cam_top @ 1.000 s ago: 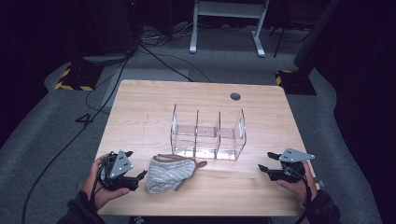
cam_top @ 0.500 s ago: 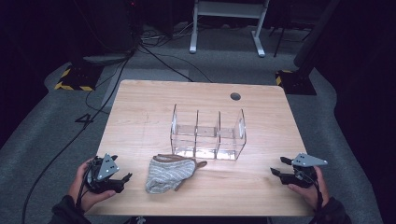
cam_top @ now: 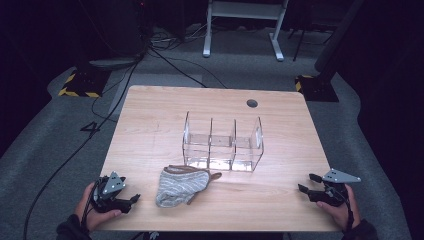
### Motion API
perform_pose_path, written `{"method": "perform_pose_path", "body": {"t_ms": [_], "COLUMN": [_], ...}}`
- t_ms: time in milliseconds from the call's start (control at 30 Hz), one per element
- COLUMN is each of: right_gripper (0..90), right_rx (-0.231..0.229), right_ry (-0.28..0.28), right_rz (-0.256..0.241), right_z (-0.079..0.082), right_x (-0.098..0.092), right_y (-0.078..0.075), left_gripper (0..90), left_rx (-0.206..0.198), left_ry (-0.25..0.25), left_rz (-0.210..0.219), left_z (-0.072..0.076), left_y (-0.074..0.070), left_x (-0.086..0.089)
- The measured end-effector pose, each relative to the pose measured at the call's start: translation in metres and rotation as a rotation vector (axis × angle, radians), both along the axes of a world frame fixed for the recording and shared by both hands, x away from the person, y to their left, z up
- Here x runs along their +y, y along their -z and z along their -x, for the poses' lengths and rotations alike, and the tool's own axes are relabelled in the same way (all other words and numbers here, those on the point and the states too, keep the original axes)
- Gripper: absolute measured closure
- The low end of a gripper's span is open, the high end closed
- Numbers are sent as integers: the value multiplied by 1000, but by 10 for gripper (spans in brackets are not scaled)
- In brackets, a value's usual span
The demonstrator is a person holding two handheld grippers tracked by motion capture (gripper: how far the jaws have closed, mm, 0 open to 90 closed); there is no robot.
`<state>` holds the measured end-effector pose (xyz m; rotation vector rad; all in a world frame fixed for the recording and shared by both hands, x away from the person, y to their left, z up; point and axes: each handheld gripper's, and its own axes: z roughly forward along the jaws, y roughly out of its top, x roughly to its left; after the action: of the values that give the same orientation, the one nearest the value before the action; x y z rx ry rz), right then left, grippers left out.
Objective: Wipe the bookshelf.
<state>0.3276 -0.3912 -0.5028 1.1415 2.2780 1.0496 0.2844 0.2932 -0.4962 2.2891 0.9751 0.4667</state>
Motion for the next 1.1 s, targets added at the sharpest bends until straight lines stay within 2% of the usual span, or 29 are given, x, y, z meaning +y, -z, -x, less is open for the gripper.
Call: {"method": "perform_pose_path", "body": {"t_ms": [33, 167, 200, 233, 700, 1100], "right_gripper": [324, 310, 308, 307, 307, 306], "right_rx": [0, 9, 9, 9, 15, 13], "right_ry": [0, 1, 1, 1, 7, 13], "right_rz": [0, 7, 7, 6, 4, 4], "right_z": [0, 1, 1, 1, 0, 0], "right_x": [0, -1, -2, -2, -1, -1], "right_y": [0, 1, 1, 1, 1, 1], "left_gripper": [186, 178, 177, 163, 156, 157], "left_rx": [0, 7, 26, 17, 16, 17], "left_ry": [0, -19, -13, -9, -7, -25], "left_rz": [0, 47, 90, 102, 102, 106], "left_z": [0, -2, -4, -3, -4, -5], "left_y": [0, 4, 7, 8, 9, 9], "left_x": [0, 4, 7, 7, 7, 6]}}
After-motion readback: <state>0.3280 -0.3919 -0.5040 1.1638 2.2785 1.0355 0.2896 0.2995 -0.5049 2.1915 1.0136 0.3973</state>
